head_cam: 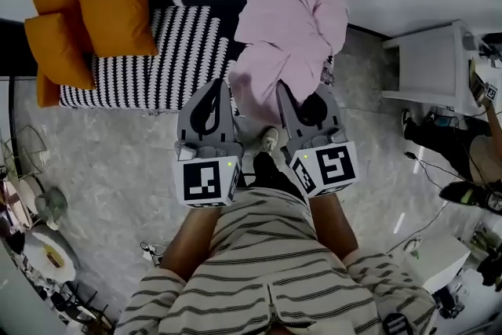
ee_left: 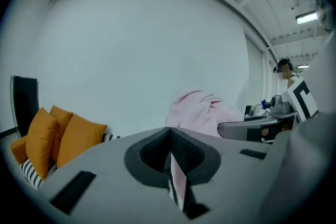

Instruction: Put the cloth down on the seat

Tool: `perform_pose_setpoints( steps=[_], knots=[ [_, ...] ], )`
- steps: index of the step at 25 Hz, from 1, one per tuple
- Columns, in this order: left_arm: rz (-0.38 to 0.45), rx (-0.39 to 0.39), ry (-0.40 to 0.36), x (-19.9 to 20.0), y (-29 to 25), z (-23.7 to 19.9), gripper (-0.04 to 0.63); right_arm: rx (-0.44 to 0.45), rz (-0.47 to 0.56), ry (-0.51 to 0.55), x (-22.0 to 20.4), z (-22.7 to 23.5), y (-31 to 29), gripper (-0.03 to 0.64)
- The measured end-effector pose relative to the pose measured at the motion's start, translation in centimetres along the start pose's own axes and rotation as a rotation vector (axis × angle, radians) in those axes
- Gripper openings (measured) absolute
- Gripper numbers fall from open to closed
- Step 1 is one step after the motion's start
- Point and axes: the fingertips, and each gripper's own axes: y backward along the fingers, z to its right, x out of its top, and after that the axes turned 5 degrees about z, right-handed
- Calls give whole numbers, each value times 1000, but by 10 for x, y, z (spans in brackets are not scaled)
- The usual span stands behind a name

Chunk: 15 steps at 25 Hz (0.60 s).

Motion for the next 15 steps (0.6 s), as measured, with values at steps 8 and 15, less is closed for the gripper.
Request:
perform_pose_setpoints(
  steps=[8,15],
  knots=[
    [-100,-23,21,-54,-24,-1,5,-30,-70,-46,-49,14,-16,101],
    [-140,-26,35,-78,-35,4,5,-46,-123,-83,-83,26,-22,101]
  ],
)
